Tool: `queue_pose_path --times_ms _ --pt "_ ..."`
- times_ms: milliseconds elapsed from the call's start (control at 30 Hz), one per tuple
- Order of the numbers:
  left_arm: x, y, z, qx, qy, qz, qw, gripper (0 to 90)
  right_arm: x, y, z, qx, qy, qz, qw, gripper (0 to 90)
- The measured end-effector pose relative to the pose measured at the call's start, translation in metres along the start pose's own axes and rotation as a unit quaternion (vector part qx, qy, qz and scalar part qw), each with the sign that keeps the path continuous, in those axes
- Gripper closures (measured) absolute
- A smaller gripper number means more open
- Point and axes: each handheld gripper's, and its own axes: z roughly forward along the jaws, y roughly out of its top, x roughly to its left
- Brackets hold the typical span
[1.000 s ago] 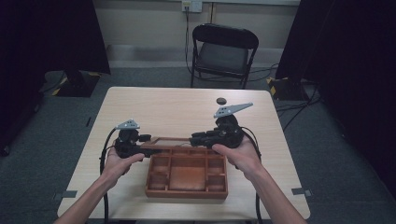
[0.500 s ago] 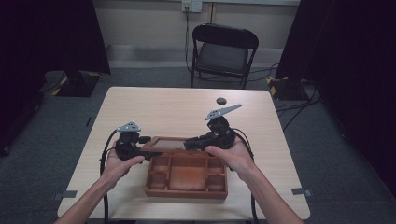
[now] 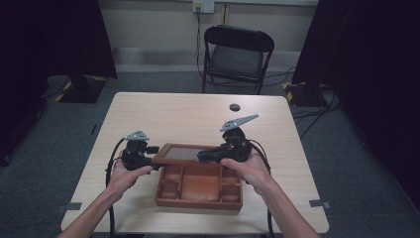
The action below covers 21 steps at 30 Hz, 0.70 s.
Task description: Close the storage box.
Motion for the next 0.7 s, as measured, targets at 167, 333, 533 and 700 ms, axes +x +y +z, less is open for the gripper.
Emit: queue_pose_path --times_ms 167,333,533,700 --pt "0.011 -0.002 -0.002 -0.002 0.005 -0.017 0.9998 19.8 -0.002 -0.005 -0.002 0.002 -0.001 -0.001 1.0000 82.3" --pt "0.021 -0.004 -0.004 0.001 0.022 -0.020 0.9995 20.2 -0.002 -0.009 -0.002 0.002 -0.001 -0.001 1.0000 82.3" --pt "0.035 -0.007 -0.008 -0.002 0.040 -0.038 0.9985 20.9 0.000 -0.015 -0.001 0.013 -0.004 -0.004 0.9999 82.2" --pt "0.042 -0.007 -0.013 -0.010 0.050 -0.045 0.9976 21.0 0.001 -0.022 -0.002 0.016 -0.006 -0.005 0.9998 81.9"
